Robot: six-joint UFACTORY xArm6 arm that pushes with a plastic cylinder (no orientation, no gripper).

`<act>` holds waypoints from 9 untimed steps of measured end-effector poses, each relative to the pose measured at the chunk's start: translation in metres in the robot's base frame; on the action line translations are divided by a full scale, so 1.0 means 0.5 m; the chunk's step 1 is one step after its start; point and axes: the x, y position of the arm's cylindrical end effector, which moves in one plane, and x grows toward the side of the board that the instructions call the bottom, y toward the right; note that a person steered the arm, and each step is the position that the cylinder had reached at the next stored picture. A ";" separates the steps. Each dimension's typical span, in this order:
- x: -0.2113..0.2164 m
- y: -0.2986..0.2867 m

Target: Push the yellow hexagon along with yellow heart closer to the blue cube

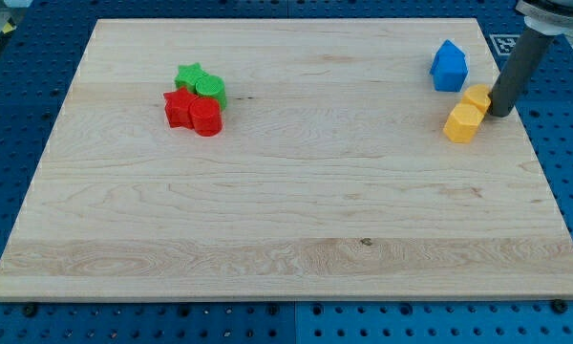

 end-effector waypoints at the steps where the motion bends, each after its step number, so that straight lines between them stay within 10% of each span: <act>1: -0.024 -0.015; 5: 0.062 0.016; 9: 0.154 -0.208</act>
